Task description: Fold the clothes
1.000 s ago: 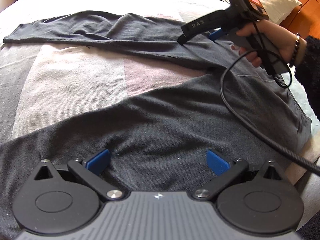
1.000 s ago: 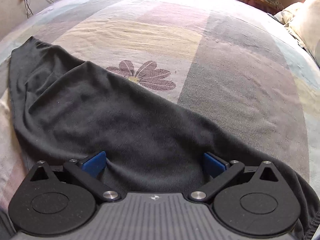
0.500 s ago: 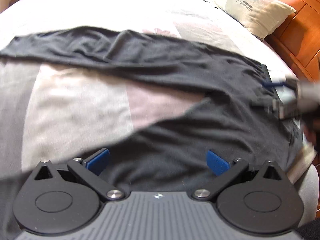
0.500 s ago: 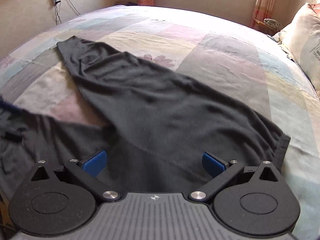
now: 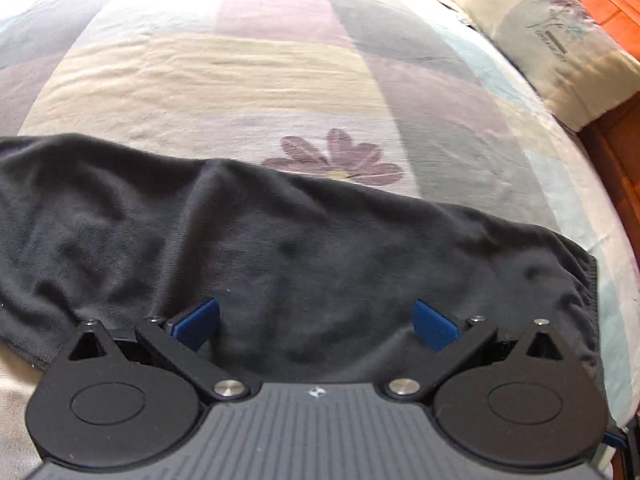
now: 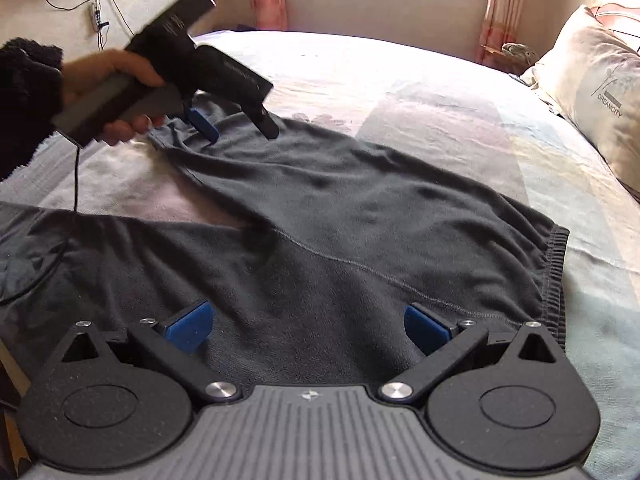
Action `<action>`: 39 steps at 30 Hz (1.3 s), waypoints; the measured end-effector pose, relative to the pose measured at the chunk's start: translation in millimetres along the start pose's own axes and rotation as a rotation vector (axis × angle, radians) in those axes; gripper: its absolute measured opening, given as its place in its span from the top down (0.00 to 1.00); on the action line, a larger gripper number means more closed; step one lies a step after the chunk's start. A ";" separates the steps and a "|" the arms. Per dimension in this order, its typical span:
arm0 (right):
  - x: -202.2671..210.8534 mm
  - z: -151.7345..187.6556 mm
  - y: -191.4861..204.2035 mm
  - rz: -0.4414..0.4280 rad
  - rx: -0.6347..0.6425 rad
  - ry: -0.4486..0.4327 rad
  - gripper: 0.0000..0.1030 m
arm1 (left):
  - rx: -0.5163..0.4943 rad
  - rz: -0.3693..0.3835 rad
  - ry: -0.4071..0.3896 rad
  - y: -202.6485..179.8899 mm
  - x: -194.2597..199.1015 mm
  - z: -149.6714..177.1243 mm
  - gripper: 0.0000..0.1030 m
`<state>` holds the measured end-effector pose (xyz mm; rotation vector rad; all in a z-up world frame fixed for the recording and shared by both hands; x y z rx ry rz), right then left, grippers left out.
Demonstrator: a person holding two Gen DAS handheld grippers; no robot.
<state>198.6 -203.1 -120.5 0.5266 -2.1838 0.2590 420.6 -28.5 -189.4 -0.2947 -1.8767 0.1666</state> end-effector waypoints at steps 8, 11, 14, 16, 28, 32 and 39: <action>-2.0 3.2 -0.9 0.009 -0.023 0.008 0.00 | 0.080 0.011 -0.073 19.9 -1.2 -43.1 0.01; 4.5 4.9 4.3 -0.010 -0.008 -0.009 0.00 | 0.082 0.081 -0.044 8.1 12.5 -26.0 0.01; 4.5 5.4 7.1 -0.012 -0.002 -0.007 0.00 | 0.080 0.175 0.003 -6.2 23.2 -2.8 0.01; 4.5 5.7 9.0 -0.013 0.003 -0.006 0.00 | 0.081 0.214 0.064 -12.0 14.7 14.6 0.01; 13.3 16.7 3.8 0.014 -0.025 0.013 0.00 | 0.084 0.045 -0.096 -1.1 9.3 -20.0 0.01; 12.2 18.3 3.6 0.003 -0.046 0.022 0.00 | 0.059 0.154 -0.049 -12.2 22.4 12.3 0.01; 9.1 15.5 20.4 -0.001 0.012 0.021 0.00 | 0.137 0.177 -0.039 22.4 34.9 30.3 0.01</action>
Point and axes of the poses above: each gripper's, at about its wrist camera, not at the fingertips, and x roughly against the way its jaws point, y to its left, z to its underside, the point moved 8 cm from there along -x, roughly the way its jaws point, and after that the axes turned 7 degrees about y, right-handed, at the moved point
